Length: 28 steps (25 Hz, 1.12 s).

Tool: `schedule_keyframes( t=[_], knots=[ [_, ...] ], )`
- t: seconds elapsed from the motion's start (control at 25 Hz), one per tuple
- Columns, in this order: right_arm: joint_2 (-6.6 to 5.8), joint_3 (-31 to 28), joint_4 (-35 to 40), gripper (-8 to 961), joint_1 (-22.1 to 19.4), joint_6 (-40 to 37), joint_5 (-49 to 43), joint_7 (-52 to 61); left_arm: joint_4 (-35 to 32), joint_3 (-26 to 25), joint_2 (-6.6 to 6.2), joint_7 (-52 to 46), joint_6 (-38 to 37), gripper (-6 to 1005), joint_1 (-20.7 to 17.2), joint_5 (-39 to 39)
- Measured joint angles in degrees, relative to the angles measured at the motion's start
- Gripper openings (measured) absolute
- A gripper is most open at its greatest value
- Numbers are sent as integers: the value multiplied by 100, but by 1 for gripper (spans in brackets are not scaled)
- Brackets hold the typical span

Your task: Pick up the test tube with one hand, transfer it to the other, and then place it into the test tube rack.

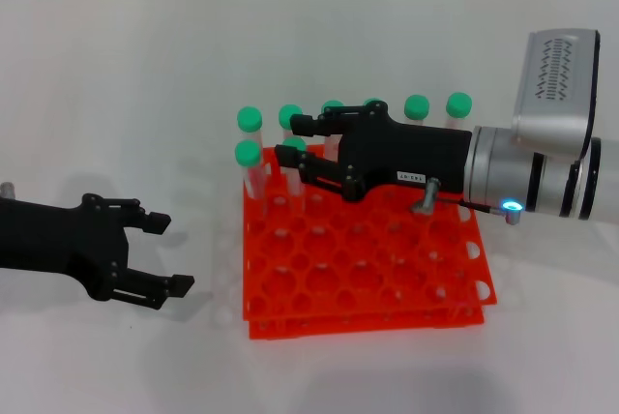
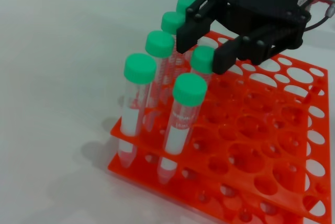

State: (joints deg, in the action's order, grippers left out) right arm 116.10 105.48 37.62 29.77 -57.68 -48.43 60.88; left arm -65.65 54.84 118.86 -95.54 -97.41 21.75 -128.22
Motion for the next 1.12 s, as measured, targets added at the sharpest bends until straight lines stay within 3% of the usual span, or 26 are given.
schedule_keyframes(
  t=[0.04,0.24,0.48,0.68,0.8,0.92,1.12],
  knots=[
    [0,2,0,284,2,-12,-1,-21,0,0,-3,0,3,893,3,0],
    [-28,-68,61,477,-31,-210,4,-49,0,-6,-8,0,3,893,6,0],
    [-54,-479,252,589,-305,-706,1,-210,0,-40,-16,40,-1,893,-13,1],
    [-99,-1048,498,587,-640,-1129,-14,-264,-1,-70,-14,149,22,893,-48,38],
    [-187,-1443,737,585,-822,-1221,-227,-159,-37,-202,-1,231,-4,893,-50,103],
    [-264,-1901,998,584,-931,-1210,-784,315,-62,-337,-7,325,-62,893,-47,339],
    [-393,-2789,1530,582,-969,-1377,-2469,1787,-208,-590,-25,595,-247,893,-99,919]
  ],
)
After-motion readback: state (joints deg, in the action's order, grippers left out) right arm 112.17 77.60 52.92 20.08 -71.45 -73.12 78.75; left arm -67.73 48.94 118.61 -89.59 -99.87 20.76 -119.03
